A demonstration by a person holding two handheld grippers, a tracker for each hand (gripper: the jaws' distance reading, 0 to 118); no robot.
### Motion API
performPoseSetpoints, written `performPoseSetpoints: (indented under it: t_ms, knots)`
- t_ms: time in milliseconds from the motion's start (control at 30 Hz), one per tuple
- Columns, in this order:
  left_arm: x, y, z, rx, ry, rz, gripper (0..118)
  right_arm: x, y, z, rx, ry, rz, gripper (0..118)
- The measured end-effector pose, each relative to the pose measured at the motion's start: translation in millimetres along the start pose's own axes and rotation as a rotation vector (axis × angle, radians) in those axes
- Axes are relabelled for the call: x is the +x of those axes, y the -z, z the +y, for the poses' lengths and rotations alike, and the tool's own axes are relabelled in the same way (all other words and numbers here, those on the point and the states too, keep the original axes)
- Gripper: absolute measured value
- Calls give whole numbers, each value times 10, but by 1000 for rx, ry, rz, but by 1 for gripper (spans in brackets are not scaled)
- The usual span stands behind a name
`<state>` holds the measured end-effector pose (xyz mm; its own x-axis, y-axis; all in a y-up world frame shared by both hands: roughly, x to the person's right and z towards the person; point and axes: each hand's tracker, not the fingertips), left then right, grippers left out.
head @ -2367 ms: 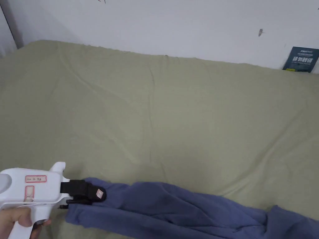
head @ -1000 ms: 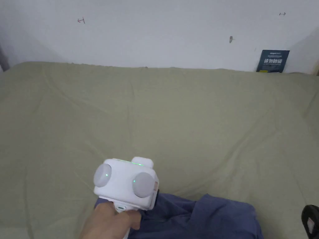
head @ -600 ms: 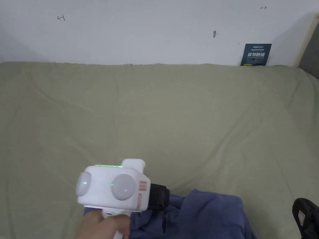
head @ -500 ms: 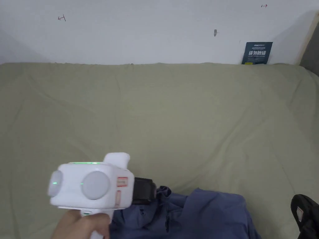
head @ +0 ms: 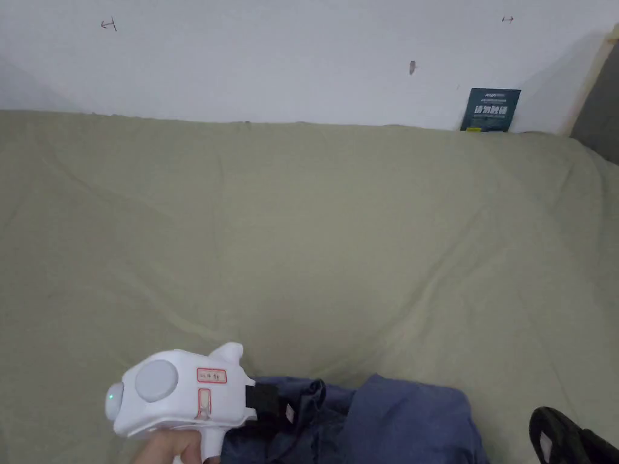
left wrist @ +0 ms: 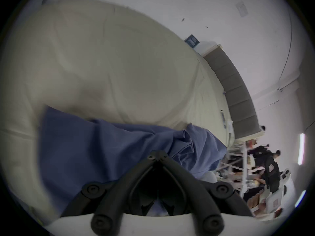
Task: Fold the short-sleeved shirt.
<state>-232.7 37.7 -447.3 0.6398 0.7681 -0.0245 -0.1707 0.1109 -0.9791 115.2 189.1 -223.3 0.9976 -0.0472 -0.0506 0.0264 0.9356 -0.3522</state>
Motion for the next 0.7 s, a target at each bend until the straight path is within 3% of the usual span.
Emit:
performPoseSetpoints:
  t_ms: [33, 100, 133, 333, 533, 700]
  knots:
    - [-26, 125, -29, -18, -9, -51, 0, 10, 6, -6, -7, -1, 0, 4]
    - [-59, 192, -81, -5, -10, -15, 0, 28, 18, -26, -15, -1, -8, 4]
    - [-88, 140, -26, 63, 73, 15, 0, 35, 28, -31, -20, -1, -7, 4]
    - [2, -15, 9, 50, 67, 27, 0, -11, 35, -30, -19, -3, 3, 4]
    - [152, -1047, -145, 184, 182, 4, 0, -96, 37, 17, -2, -14, 38, 4]
    - [-227, -1746, -225, 291, 146, 166, 0, -190, 65, 58, 9, -28, 63, 3]
